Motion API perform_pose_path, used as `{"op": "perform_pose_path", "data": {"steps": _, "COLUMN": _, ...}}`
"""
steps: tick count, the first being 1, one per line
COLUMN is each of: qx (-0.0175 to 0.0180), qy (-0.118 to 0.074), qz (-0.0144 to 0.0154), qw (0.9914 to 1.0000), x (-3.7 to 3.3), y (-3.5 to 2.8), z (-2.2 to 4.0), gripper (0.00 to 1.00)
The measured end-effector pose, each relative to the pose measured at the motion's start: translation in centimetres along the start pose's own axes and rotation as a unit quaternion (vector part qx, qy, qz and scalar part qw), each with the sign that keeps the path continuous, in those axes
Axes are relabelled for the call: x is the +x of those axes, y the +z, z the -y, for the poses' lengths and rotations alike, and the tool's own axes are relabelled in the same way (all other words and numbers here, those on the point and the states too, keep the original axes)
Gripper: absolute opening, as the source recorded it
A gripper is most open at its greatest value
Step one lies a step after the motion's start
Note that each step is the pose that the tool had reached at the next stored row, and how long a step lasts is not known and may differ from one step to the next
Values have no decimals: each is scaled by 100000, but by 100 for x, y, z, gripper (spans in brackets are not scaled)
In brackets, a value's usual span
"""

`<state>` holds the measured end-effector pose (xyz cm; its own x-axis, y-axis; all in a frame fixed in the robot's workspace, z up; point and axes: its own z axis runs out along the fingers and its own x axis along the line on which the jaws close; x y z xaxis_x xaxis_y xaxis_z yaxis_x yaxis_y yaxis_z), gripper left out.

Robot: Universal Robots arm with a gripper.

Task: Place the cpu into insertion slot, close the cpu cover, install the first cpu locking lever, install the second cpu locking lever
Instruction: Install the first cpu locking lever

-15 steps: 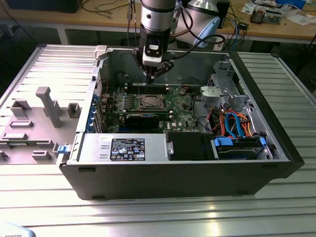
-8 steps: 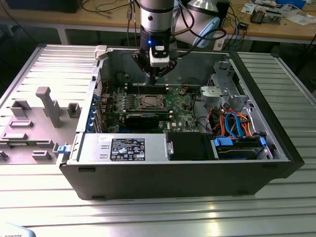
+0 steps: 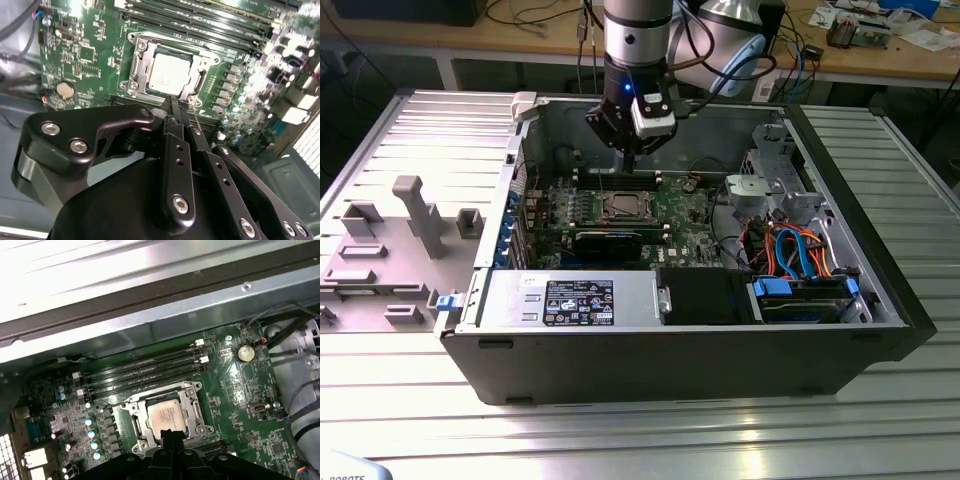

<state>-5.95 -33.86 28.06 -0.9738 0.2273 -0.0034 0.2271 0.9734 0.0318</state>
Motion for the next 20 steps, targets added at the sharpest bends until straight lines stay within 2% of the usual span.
{"op": "perform_pose_path", "data": {"steps": 2, "qx": -4, "qy": -2287, "qz": -72, "qw": 99974, "x": 0, "y": 4, "z": 0, "gripper": 11}}
{"op": "perform_pose_path", "data": {"steps": 5, "qx": -16, "qy": -5034, "qz": -158, "qw": 99873, "x": 0, "y": 10, "z": 0, "gripper": 11}}
{"op": "perform_pose_path", "data": {"steps": 6, "qx": -21, "qy": -6021, "qz": -189, "qw": 99818, "x": 0, "y": 12, "z": 0, "gripper": 11}}
{"op": "perform_pose_path", "data": {"steps": 9, "qx": -51, "qy": -9197, "qz": -211, "qw": 99576, "x": 0, "y": 21, "z": 0, "gripper": 11}}
{"op": "perform_pose_path", "data": {"steps": 11, "qx": -135, "qy": -10411, "qz": -162, "qw": 99456, "x": 0, "y": 31, "z": 1, "gripper": 11}}
{"op": "perform_pose_path", "data": {"steps": 12, "qx": -421, "qy": -10546, "qz": -183, "qw": 99441, "x": 0, "y": 33, "z": 1, "gripper": 11}}
{"op": "perform_pose_path", "data": {"steps": 13, "qx": -913, "qy": -10658, "qz": -236, "qw": 99426, "x": 0, "y": 36, "z": 1, "gripper": 11}}
{"op": "perform_pose_path", "data": {"steps": 14, "qx": -1166, "qy": -10739, "qz": -246, "qw": 99415, "x": 0, "y": 39, "z": 1, "gripper": 11}}
{"op": "perform_pose_path", "data": {"steps": 17, "qx": -1214, "qy": -10806, "qz": 31, "qw": 99407, "x": 11, "y": 60, "z": 4, "gripper": 11}}
{"op": "perform_pose_path", "data": {"steps": 20, "qx": -1213, "qy": -10807, "qz": 76, "qw": 99407, "x": 73, "y": 68, "z": 19, "gripper": 11}}
